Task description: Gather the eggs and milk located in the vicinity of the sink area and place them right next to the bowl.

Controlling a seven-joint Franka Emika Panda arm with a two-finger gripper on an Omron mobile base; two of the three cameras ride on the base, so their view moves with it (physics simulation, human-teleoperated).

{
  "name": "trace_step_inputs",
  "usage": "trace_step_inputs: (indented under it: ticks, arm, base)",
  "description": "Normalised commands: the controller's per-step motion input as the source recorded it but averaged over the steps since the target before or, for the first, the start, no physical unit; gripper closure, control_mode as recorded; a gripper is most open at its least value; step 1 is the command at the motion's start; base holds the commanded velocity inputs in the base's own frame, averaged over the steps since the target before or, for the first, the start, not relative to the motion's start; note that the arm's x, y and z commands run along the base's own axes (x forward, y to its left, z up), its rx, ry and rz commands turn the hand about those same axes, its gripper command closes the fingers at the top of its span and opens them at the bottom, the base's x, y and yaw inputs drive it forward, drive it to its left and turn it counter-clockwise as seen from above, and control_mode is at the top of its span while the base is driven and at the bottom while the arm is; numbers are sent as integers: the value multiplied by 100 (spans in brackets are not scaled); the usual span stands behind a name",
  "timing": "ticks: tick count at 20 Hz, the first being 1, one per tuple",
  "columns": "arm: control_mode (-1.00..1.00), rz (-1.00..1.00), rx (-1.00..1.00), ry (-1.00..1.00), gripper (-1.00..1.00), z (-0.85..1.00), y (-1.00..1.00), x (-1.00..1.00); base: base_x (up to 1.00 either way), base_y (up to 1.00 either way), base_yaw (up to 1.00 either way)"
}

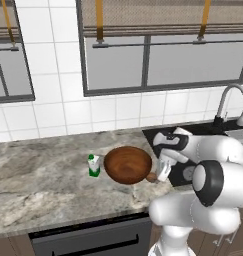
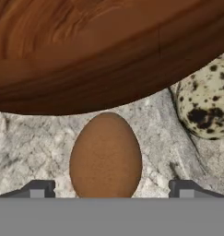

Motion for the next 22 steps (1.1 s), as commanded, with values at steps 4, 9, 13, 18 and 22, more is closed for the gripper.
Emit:
trace_step_inputs:
  ticks: [4, 9, 13, 18, 22]
  arm:
    - [-100, -7, 0, 0, -100, 9, -51, -21]
    - [-100, -6, -1, 0, -100, 58, -10, -25]
    - [-100, -10, -6, 0, -100, 80, 0, -36]
    - [-100, -13, -12, 0, -100, 63, 9, -56]
    - [-100, -27, -19, 5, -100, 23, 17, -49]
  base:
    - [0, 0, 0]
    - [0, 0, 0]
    - [0, 0, 0]
    - [0, 0, 0]
    - [0, 0, 0]
